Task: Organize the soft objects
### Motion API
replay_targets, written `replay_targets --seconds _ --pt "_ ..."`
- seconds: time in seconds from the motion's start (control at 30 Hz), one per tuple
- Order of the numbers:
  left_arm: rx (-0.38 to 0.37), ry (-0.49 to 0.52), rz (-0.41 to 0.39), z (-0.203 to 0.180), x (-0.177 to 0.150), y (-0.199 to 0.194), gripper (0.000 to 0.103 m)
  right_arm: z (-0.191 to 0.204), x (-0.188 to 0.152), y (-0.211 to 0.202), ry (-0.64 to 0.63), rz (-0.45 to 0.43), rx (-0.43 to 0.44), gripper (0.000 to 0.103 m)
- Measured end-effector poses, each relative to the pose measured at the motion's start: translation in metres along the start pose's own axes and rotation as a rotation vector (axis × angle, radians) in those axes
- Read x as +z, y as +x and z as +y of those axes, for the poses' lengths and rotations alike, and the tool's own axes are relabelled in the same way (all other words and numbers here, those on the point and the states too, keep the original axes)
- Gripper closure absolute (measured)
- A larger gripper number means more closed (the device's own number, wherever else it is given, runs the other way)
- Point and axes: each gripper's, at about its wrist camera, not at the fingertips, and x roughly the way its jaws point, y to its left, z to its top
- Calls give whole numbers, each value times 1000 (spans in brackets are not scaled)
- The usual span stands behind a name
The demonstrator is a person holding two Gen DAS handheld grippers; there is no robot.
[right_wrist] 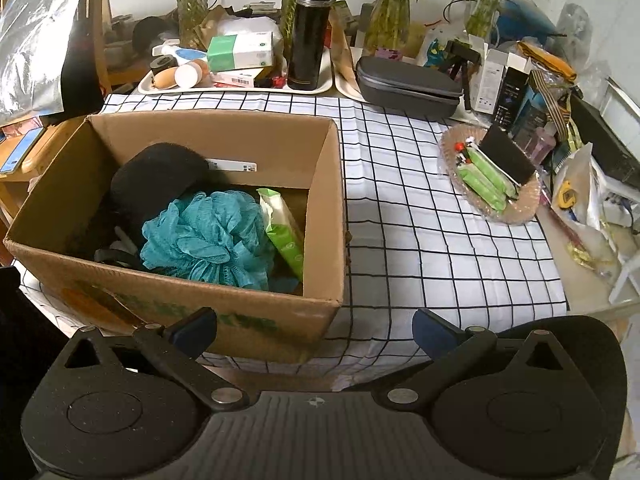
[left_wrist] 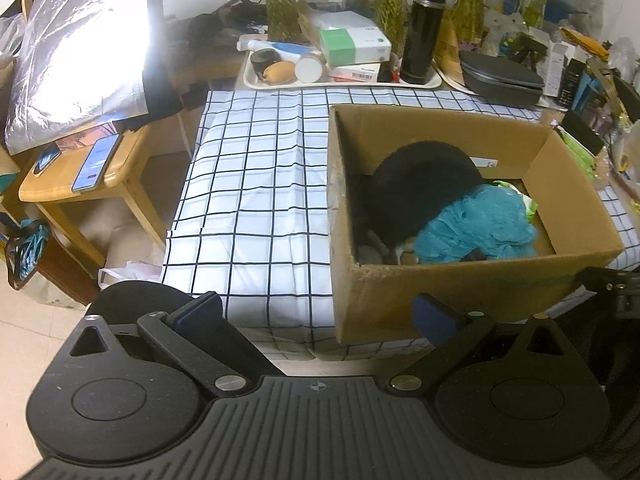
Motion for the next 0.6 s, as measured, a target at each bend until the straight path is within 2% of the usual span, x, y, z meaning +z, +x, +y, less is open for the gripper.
replay_targets --seconds 0.6 --pt "-12 15 12 -3 -2 2 0 3 -1 1 -8 8 0 0"
